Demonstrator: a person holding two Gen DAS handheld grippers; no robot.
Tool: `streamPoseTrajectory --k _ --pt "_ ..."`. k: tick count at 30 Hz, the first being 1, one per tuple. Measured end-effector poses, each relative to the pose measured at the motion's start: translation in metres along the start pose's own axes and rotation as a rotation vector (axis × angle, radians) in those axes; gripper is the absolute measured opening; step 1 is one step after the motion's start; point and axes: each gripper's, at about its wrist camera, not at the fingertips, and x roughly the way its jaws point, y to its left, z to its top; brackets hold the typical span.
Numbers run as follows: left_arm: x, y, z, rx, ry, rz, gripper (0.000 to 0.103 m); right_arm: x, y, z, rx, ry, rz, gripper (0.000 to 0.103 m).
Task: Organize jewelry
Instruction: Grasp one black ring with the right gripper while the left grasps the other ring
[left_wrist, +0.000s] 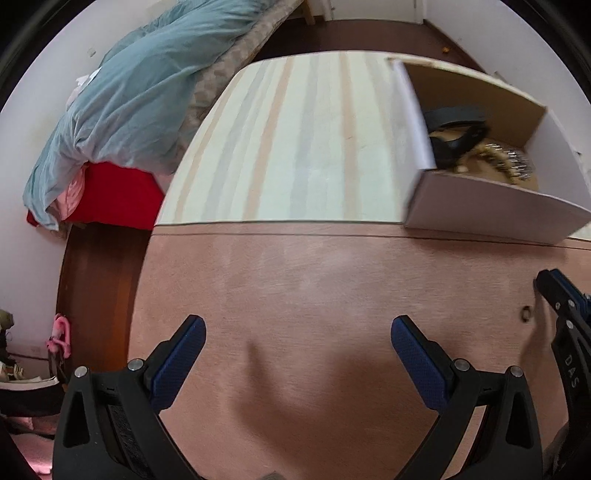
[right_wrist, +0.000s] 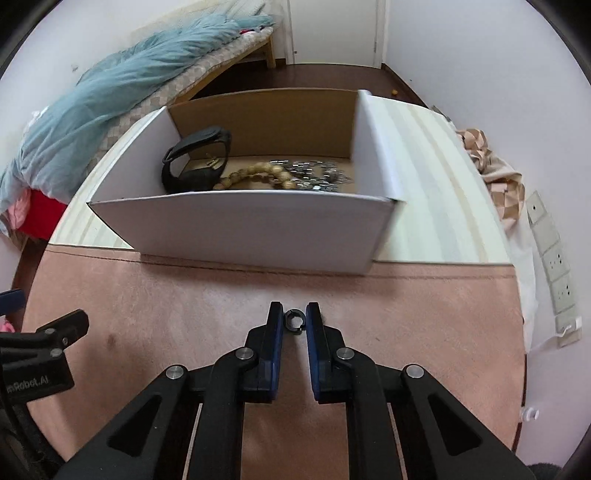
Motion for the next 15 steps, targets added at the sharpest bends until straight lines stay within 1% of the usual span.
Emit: streamPoseTrajectory --k 3,4,6,8,9,10,11,13,15 --pt "-0.011 -0.021 -0.003 0.018 -0.027 -0.093 0.102 -0.021 -0.029 -0.005 0.067 -0.012 -0.01 0.013" --pt "-0.015 -0.031 -0.005 0.027 -0.038 -0.138 0.102 -0.026 -0.038 -0.009 0.089 -0.013 -0.016 0.013" --pt "-0.02 -0.049 -0.008 0.054 -0.05 -0.206 0.101 -0.034 -0.055 -0.013 0.122 -0.014 -0.028 0.013" --pt "-0.023 -0.072 -0.011 0.103 -0.058 -0.255 0.086 -0.041 -0.071 -0.02 0.155 -0.014 -0.053 0.013" --pt "-0.024 -0.081 -0.012 0.124 -0.055 -0.274 0.072 -0.042 -0.077 -0.023 0.171 -0.011 -0.062 0.013" --pt "-0.024 -0.089 -0.014 0.141 -0.051 -0.286 0.064 -0.042 -0.083 -0.026 0.185 -0.008 -0.07 0.013" --pt "-0.022 -0.099 -0.015 0.161 -0.044 -0.299 0.061 -0.043 -0.088 -0.029 0.194 -0.006 -0.075 0.013" --pt "-0.02 -0.111 -0.016 0.188 -0.043 -0.3 0.051 -0.045 -0.098 -0.033 0.215 -0.004 -0.086 0.013" --pt "-0.018 -0.119 -0.016 0.208 -0.046 -0.297 0.047 -0.045 -0.101 -0.034 0.227 -0.007 -0.089 0.013"
